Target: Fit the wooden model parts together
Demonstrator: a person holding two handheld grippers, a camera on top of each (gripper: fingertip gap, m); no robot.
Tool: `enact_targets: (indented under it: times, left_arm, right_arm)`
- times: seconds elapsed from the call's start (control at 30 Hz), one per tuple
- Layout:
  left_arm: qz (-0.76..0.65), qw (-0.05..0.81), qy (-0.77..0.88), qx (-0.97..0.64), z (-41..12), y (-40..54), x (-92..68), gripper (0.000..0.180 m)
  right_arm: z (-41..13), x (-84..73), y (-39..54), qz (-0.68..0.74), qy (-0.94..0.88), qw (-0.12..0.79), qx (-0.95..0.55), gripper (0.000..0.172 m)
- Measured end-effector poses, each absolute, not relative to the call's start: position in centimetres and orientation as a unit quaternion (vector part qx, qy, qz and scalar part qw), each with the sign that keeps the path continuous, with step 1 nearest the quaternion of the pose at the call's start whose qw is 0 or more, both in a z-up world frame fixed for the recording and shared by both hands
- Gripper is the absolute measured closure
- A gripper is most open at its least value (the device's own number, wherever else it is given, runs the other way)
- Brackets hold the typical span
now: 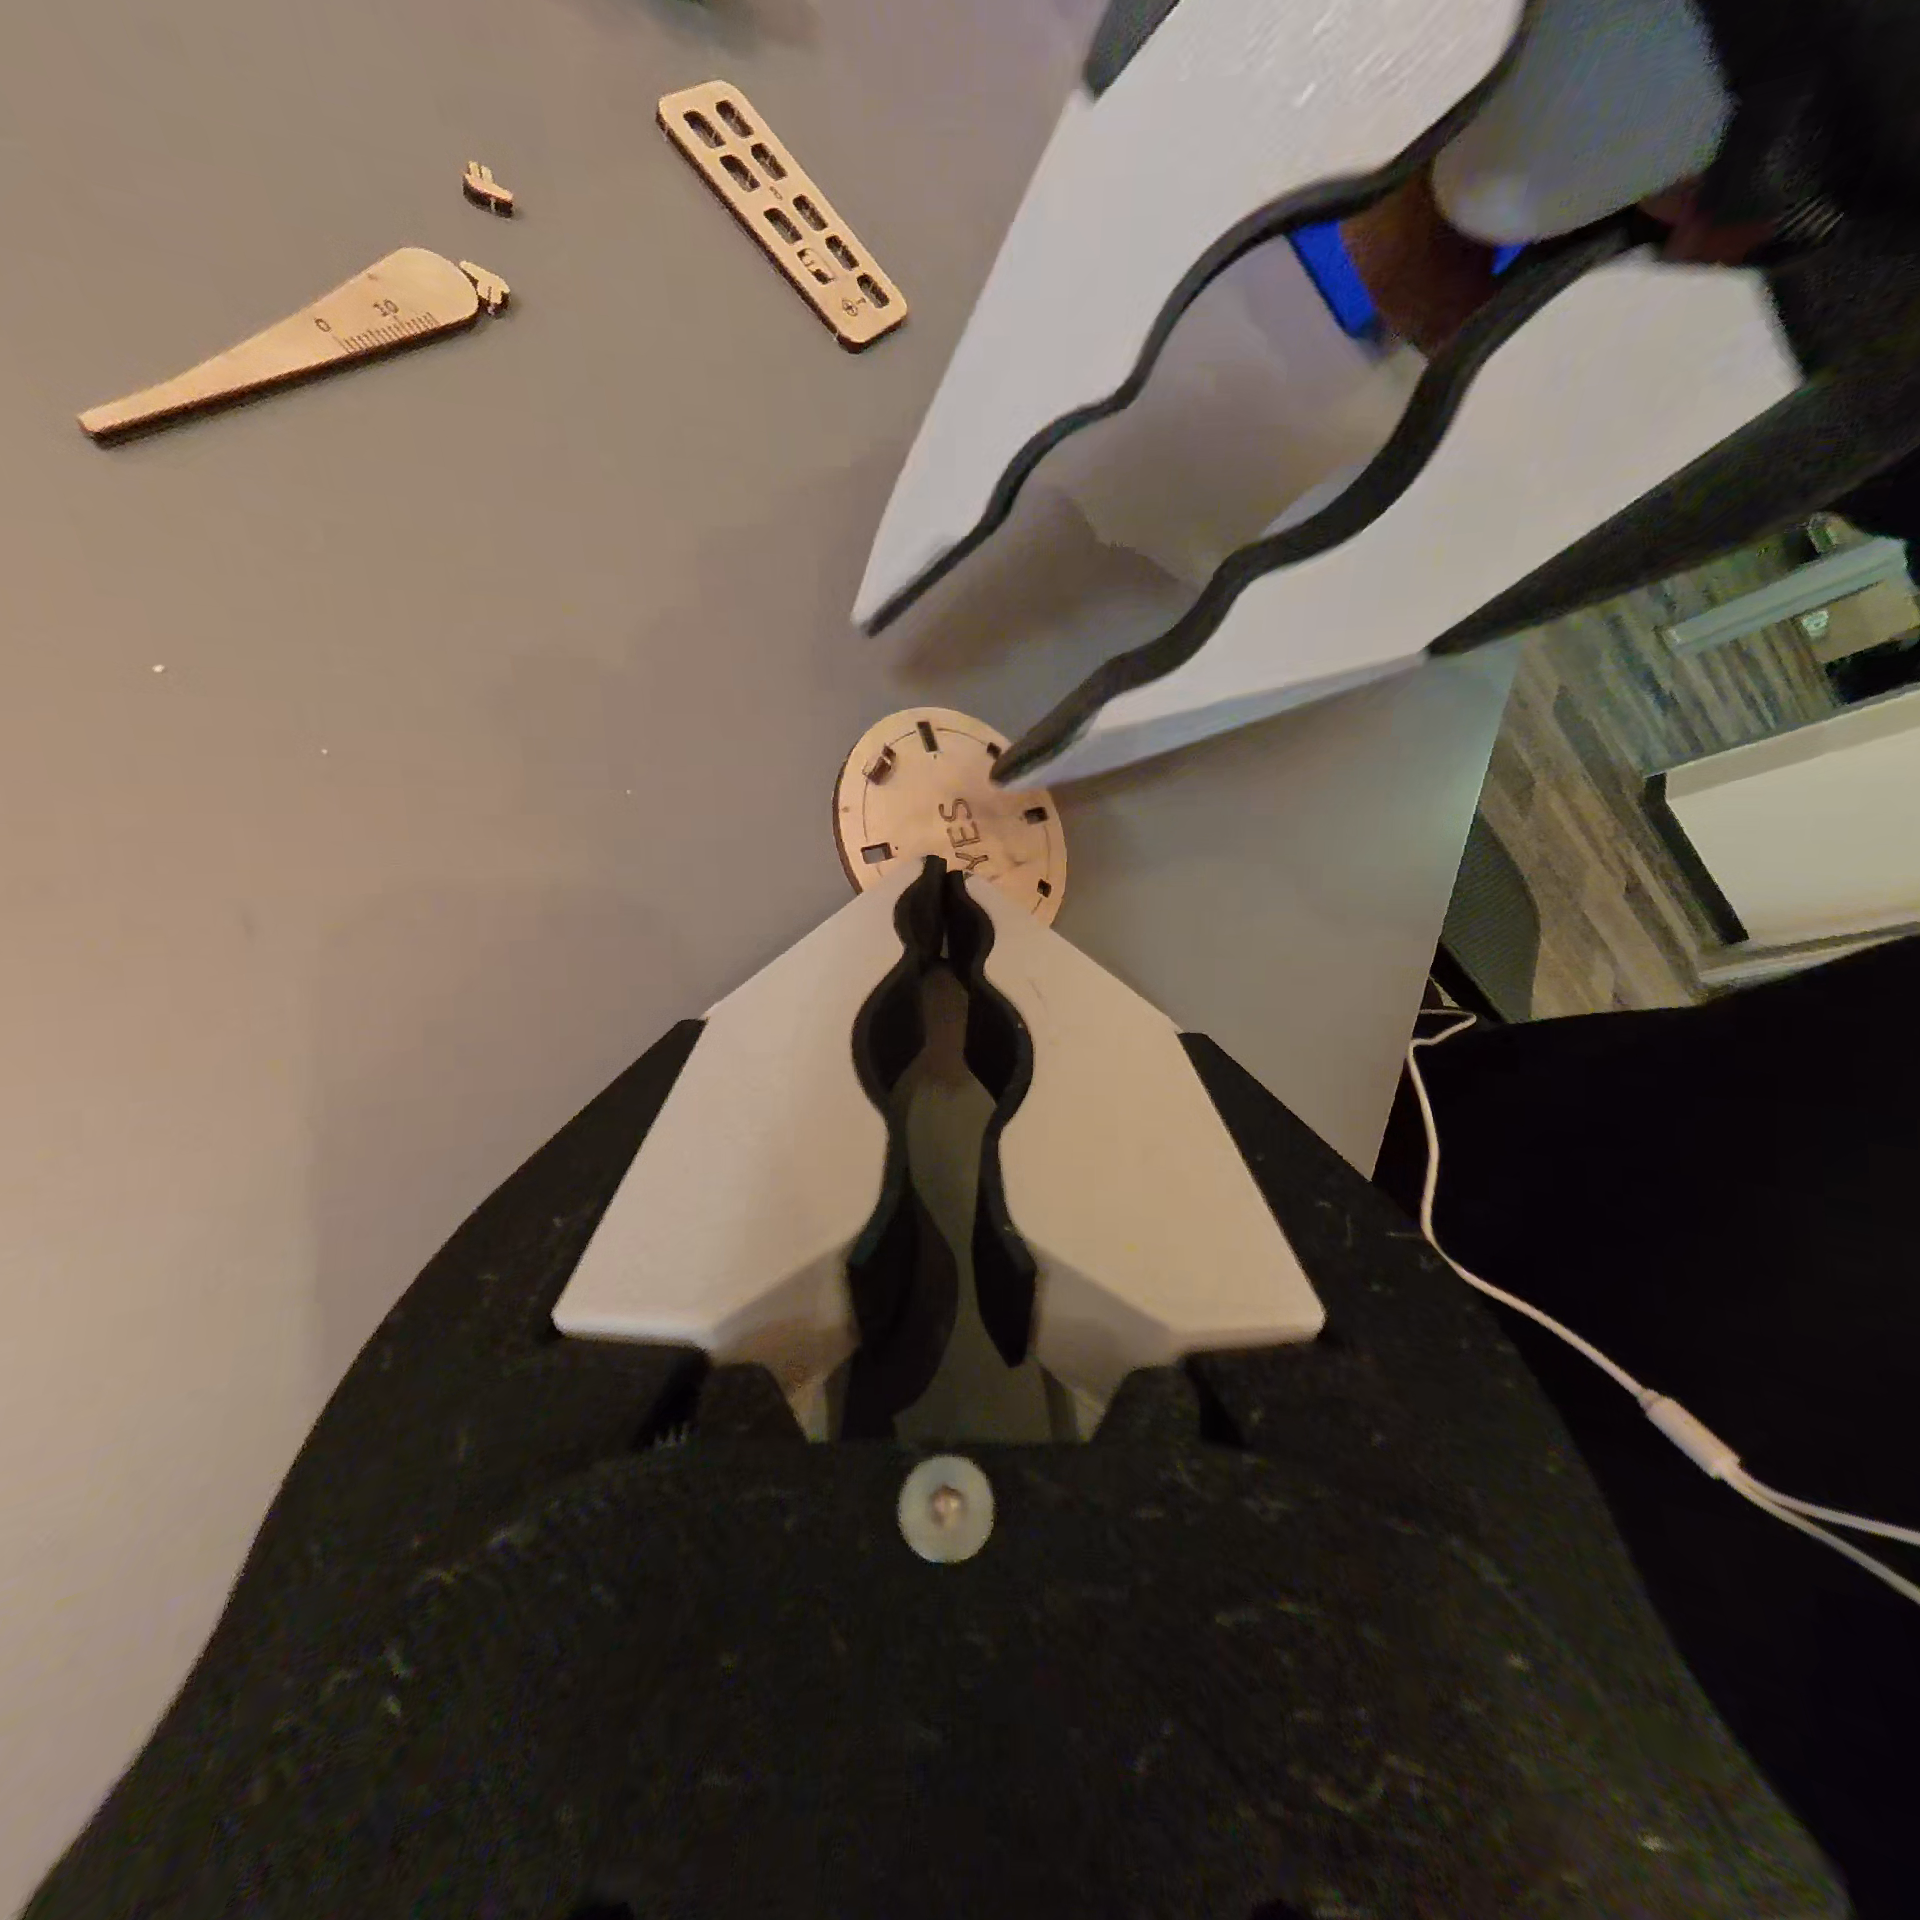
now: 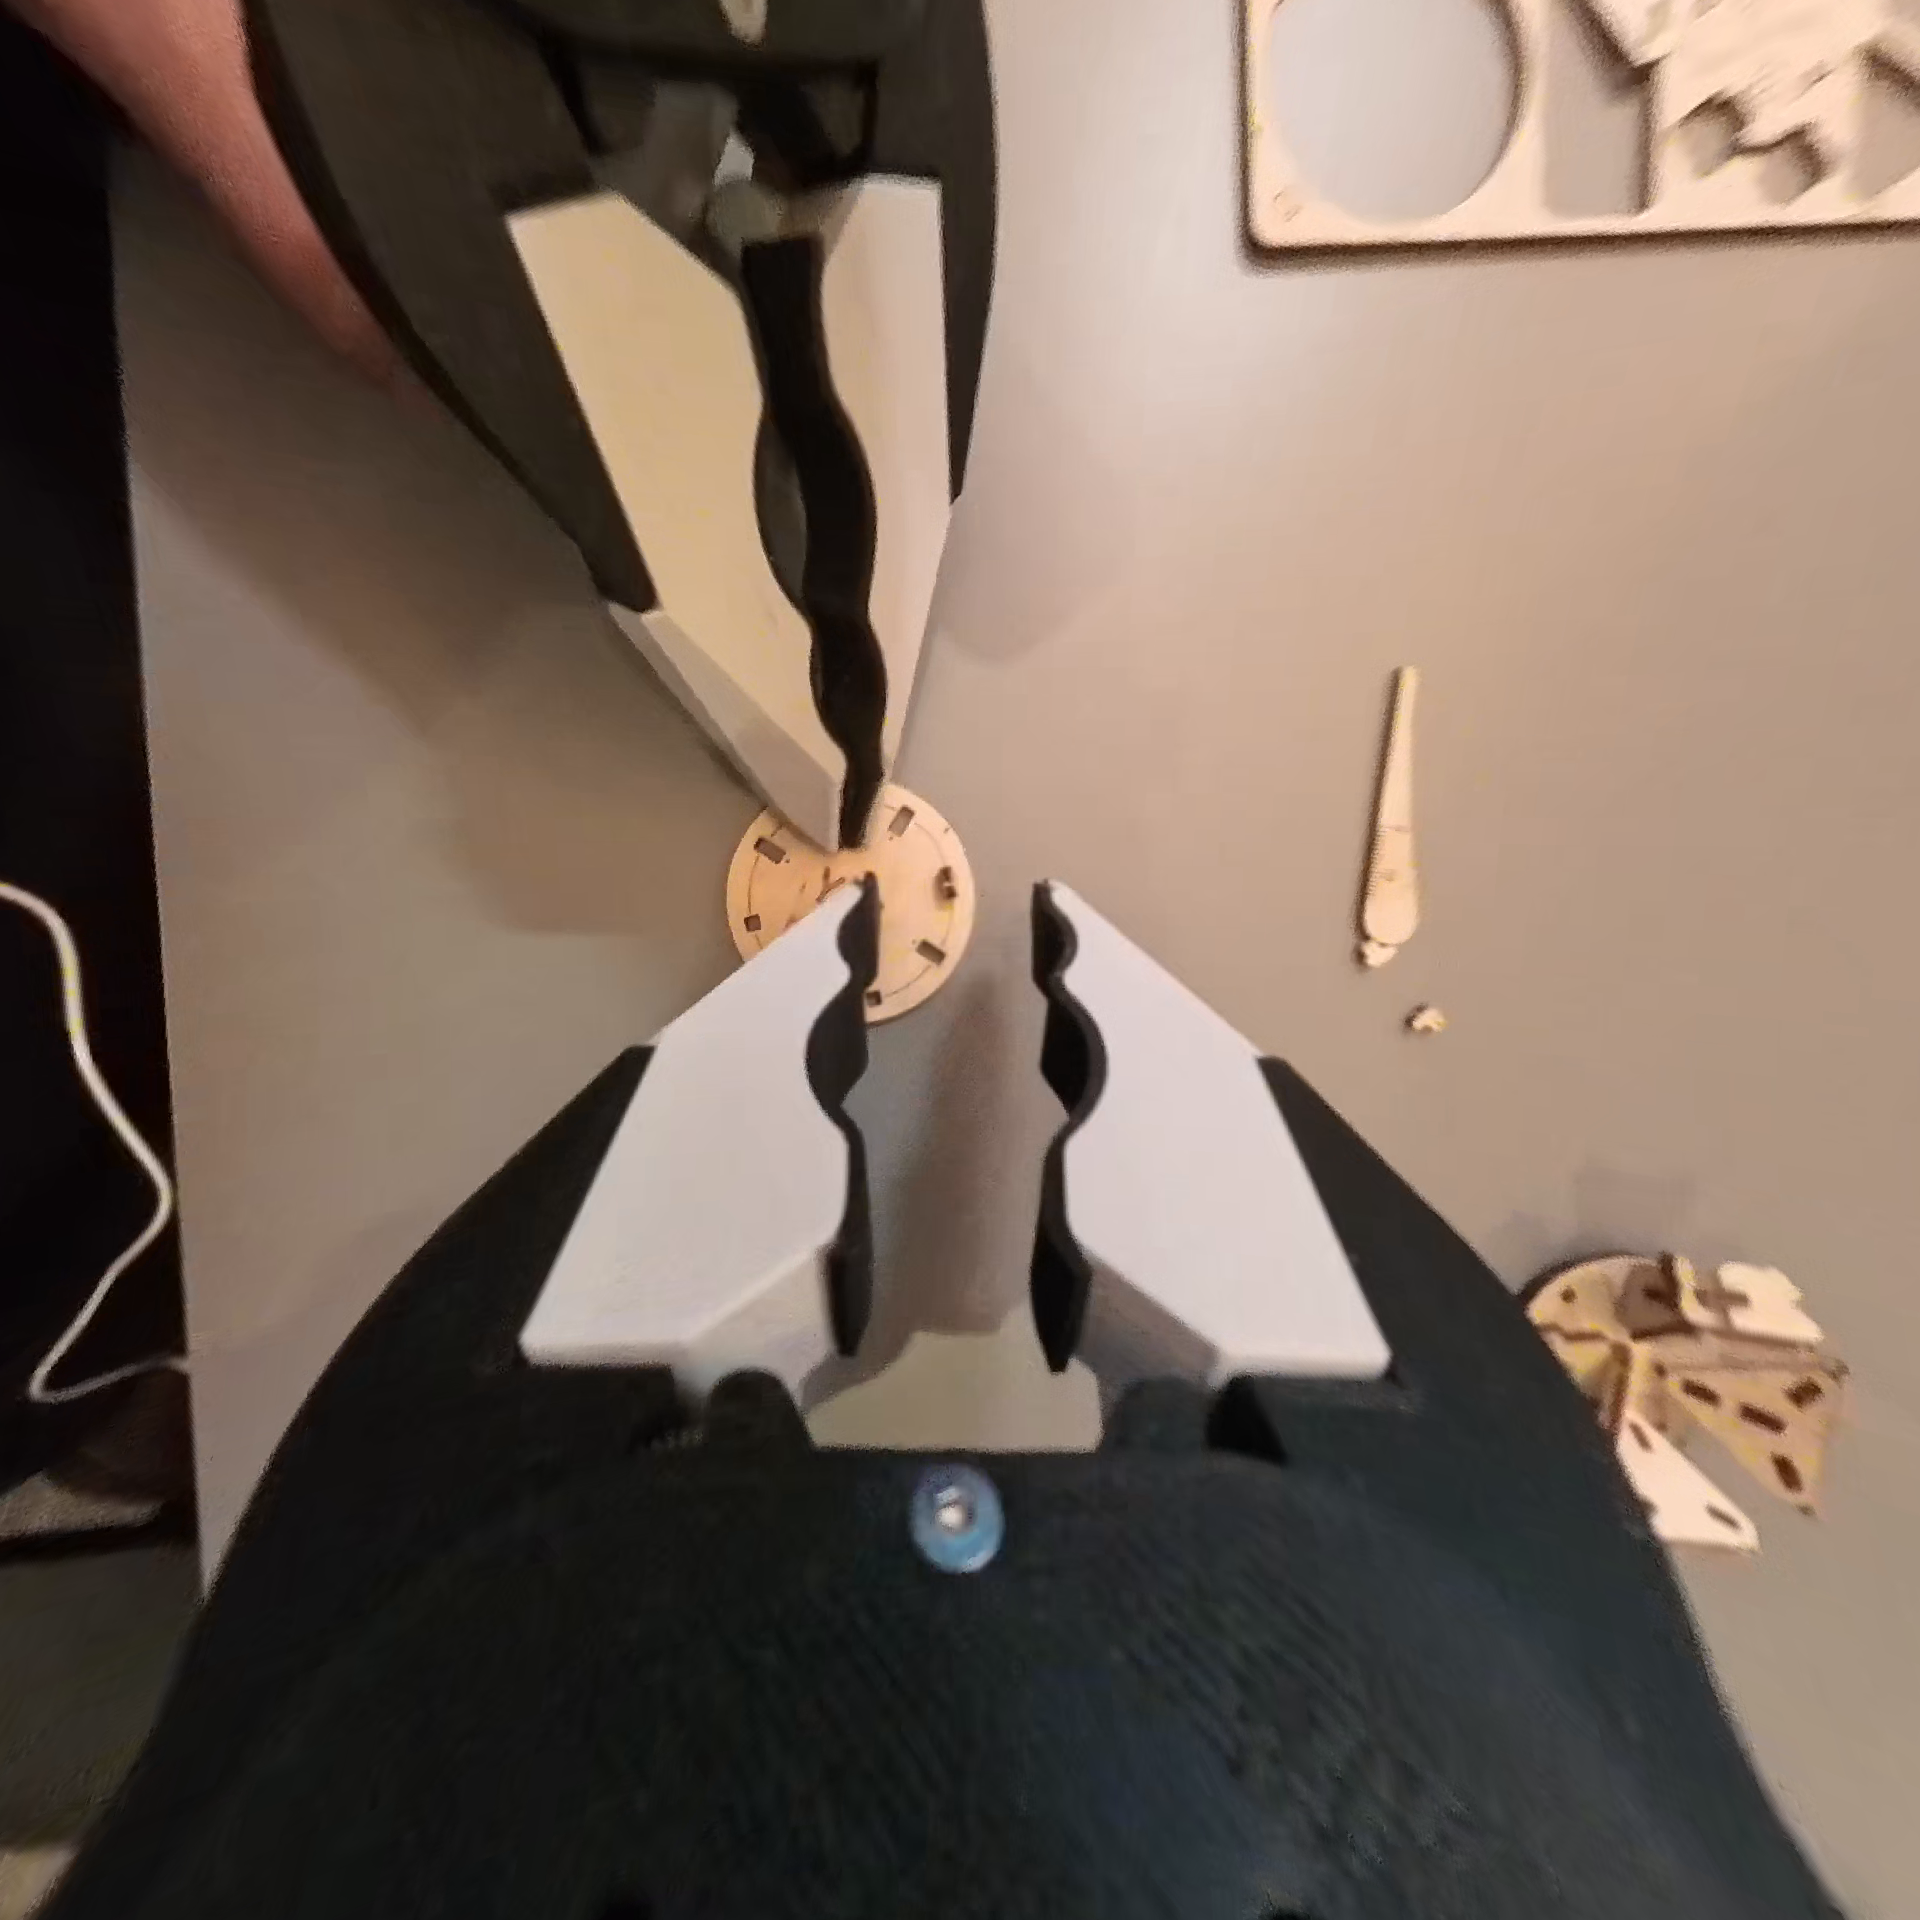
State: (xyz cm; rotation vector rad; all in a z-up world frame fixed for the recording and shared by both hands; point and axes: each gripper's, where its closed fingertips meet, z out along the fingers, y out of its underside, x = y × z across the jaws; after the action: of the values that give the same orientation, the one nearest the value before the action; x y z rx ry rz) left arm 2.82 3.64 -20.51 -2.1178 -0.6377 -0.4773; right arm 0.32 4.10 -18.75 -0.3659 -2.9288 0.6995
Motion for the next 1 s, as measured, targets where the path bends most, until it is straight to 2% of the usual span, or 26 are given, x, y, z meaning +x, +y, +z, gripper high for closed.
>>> enact_targets:
  times: [0.13,0.23,0.3,0.47,0.57,0.8,1.0]
  left_arm:
    - [-0.193,0.426,-0.256,-0.846,-20.5,3.6,2.8,0.18]
    - [-0.192,0.425,-0.256,-0.847,-20.5,3.6,2.8,0.18]
    - [-0.192,0.425,-0.256,-0.847,-20.5,3.6,2.8,0.18]
    - [-0.193,0.426,-0.256,-0.846,-20.5,3.7,2.8,0.18]
    - [-0.195,0.426,-0.257,-0.845,-20.5,3.7,2.8,0.18]
    - [-0.193,0.426,-0.257,-0.846,-20.5,3.6,2.8,0.18]
    - [-0.192,0.425,-0.256,-0.847,-20.5,3.6,2.8,0.18]
  right_arm:
    - [-17.7,0.5,4.6,0.264,-0.949,0.063,-0.158,0.149]
    - [-18.5,0.5,4.4,0.263,-0.949,0.069,-0.161,0.159]
    - [-19.0,0.4,4.2,0.257,-0.95,0.076,-0.157,0.172]
    - [-17.6,-0.6,2.4,0.322,-0.928,0.094,-0.164,0.172]
    - [-20.6,-0.1,3.6,0.271,-0.943,0.066,-0.183,0.172]
    - [-17.1,-0.7,3.1,0.34,-0.913,0.1,-0.203,0.172]
    - [-20.4,0.1,3.8,0.297,-0.926,0.084,-0.218,0.172]
